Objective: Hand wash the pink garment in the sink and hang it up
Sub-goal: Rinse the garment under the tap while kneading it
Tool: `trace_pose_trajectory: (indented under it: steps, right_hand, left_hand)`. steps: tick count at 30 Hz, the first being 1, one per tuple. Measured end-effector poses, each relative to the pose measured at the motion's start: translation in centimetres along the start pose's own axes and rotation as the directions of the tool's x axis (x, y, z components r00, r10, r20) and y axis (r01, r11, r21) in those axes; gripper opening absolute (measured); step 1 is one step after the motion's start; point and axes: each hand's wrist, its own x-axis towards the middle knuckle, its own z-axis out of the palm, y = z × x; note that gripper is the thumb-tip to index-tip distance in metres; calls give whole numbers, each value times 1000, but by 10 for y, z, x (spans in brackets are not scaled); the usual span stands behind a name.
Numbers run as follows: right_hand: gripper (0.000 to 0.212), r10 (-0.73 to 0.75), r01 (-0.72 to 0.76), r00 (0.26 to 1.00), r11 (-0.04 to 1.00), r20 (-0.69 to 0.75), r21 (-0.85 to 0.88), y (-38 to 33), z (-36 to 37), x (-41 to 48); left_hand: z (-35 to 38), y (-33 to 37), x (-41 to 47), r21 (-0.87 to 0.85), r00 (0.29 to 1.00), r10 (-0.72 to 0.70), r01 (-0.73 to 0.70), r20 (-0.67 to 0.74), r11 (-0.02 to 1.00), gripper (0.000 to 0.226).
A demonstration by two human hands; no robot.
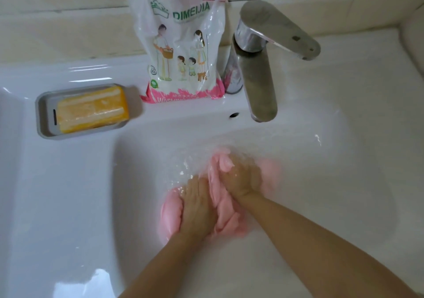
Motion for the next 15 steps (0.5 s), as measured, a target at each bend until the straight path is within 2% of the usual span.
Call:
trace_pose_trajectory:
  steps: [2, 3, 5, 6, 7, 9, 10, 12, 13, 15]
  right_hand:
    - [50, 223, -222, 969, 975, 108, -20, -2, -14, 7]
    - [53, 338, -347, 930, 937, 144, 44, 4, -23, 11]
    - [46, 456, -504, 864, 797, 215, 332, 24, -52, 21]
    - [39, 480, -518, 853, 736, 203, 435, 37, -67, 24]
    - [34, 490, -514, 852, 717, 184, 471, 51, -82, 26]
    - [38, 434, -450, 892, 827, 128, 338, 81, -106, 25]
    - [47, 381, -389, 921, 896, 77, 213, 92, -117, 21]
    - [69, 190, -188, 982, 978, -14, 87, 103, -133, 12]
    - [75, 80, -82, 996, 991, 24, 102, 104, -138, 6]
    - [87, -68, 35, 963, 991, 261, 131, 97, -133, -8]
  left_hand:
    - [-1, -5, 0, -142, 999, 41, -39, 10, 989, 60]
    - [-6, -8, 1, -232, 998, 54, -51, 9, 971, 52]
    - [-17, -15, 2, -343, 996, 84, -78, 0, 936, 53]
    - [-20, -19, 2, -408, 995, 99, -83, 17, 909, 58]
    - [-25, -22, 0, -482, 996, 82, -51, 43, 875, 60]
    - [-38, -23, -9, -604, 1000, -16, 16, 5, 797, 62]
    - [-45, -23, -13, -614, 995, -66, 6, -75, 789, 62]
    - [-59, -18, -19, -487, 962, -57, -84, -267, 869, 57]
    - [-62, -15, -21, -401, 945, 8, -146, -326, 905, 52]
    - [-59, -6, -21, -237, 940, 175, -249, -292, 939, 44]
